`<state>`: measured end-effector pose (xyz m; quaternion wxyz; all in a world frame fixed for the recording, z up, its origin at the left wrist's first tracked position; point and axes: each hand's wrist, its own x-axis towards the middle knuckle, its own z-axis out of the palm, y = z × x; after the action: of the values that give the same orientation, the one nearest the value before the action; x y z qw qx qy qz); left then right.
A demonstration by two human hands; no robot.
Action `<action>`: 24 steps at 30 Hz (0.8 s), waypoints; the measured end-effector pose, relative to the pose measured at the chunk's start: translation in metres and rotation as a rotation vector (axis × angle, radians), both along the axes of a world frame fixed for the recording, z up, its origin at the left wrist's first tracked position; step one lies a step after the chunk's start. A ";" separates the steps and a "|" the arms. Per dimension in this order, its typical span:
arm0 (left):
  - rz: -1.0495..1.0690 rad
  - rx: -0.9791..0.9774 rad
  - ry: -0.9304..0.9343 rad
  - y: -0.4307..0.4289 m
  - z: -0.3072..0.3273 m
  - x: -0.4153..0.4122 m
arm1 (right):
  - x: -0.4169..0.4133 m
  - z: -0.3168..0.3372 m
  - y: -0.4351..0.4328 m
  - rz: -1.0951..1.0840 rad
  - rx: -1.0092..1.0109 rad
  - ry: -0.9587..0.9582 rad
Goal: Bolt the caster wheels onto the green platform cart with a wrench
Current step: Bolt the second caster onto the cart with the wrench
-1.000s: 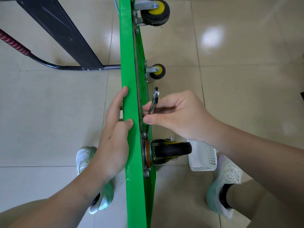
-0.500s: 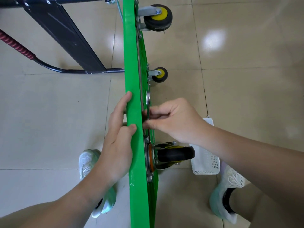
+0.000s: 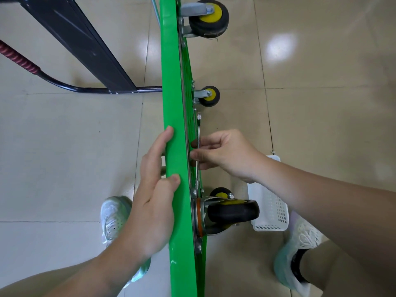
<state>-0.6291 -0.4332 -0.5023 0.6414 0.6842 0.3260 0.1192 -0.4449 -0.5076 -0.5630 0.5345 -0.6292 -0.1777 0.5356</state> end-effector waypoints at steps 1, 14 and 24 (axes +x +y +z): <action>-0.008 -0.002 0.001 0.000 0.000 0.000 | 0.001 -0.005 0.001 0.003 -0.044 0.021; -0.022 0.005 0.027 0.001 -0.001 -0.002 | -0.006 -0.034 -0.002 -0.130 -0.208 0.364; -0.003 0.024 0.005 0.001 -0.002 0.000 | 0.016 -0.002 0.002 -0.305 -0.084 0.176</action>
<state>-0.6288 -0.4327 -0.5043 0.6324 0.6926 0.3254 0.1204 -0.4285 -0.5057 -0.5654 0.5963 -0.6213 -0.0100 0.5082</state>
